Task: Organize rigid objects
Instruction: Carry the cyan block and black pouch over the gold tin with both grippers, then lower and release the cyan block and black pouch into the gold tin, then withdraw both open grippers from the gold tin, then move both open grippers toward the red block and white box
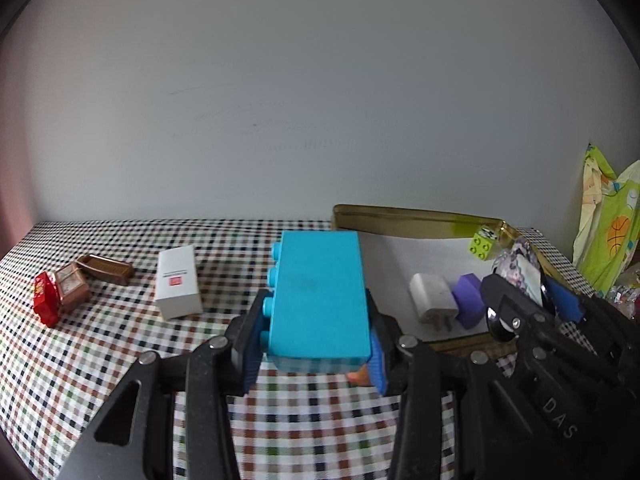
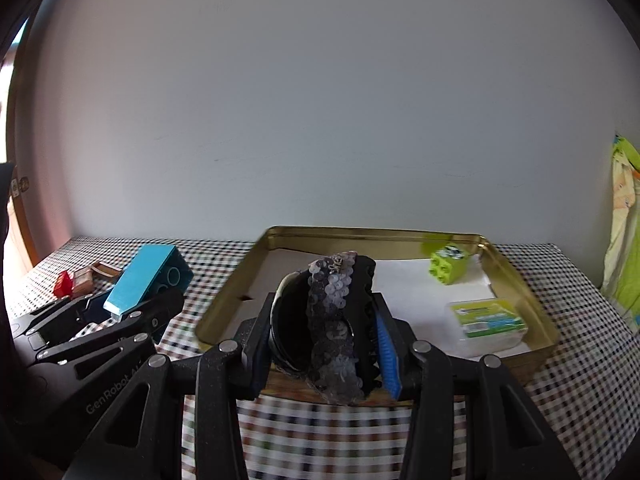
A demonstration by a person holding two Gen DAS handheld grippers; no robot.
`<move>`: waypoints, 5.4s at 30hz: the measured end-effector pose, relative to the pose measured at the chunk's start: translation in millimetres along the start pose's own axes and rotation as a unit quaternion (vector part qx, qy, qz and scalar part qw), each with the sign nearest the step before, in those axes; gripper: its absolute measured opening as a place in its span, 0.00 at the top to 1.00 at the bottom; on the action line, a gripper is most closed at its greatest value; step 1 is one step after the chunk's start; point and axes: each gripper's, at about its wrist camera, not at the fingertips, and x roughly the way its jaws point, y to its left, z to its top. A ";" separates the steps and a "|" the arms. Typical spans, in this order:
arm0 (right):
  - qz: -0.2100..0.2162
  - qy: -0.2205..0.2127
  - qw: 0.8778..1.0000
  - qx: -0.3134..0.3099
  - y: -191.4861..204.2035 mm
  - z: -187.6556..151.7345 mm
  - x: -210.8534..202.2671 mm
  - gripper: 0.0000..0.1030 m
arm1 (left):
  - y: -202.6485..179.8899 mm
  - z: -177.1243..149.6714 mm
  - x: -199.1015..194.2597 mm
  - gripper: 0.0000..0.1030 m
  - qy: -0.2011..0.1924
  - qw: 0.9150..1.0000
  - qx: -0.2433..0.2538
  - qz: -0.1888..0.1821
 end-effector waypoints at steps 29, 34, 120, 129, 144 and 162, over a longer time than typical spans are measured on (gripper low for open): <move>-0.090 0.005 0.996 0.021 -92.8 14.4 19.4 0.55 | -90.5 14.1 41.0 0.60 0.013 0.999 0.032 -0.035; -0.084 0.014 0.996 0.031 -100.3 18.2 29.9 0.55 | -101.7 17.5 47.6 0.60 0.013 0.999 0.039 -0.035; -0.169 -0.083 0.980 0.059 -91.7 4.4 -21.0 0.15 | -5.7 -10.9 -37.6 0.01 -0.052 0.994 0.033 0.088; -0.161 -0.073 0.983 0.048 -59.6 -0.7 -27.8 0.15 | 24.1 -15.7 -54.4 0.01 -0.068 0.990 0.065 0.109; -0.122 -0.058 0.991 0.011 63.6 1.6 -14.8 0.15 | 141.1 -16.8 -77.8 0.01 -0.068 0.986 0.036 0.147; -0.094 -0.028 0.994 -0.054 168.5 8.6 25.2 0.15 | 226.1 -21.2 -91.3 0.00 -0.061 0.988 -0.035 0.134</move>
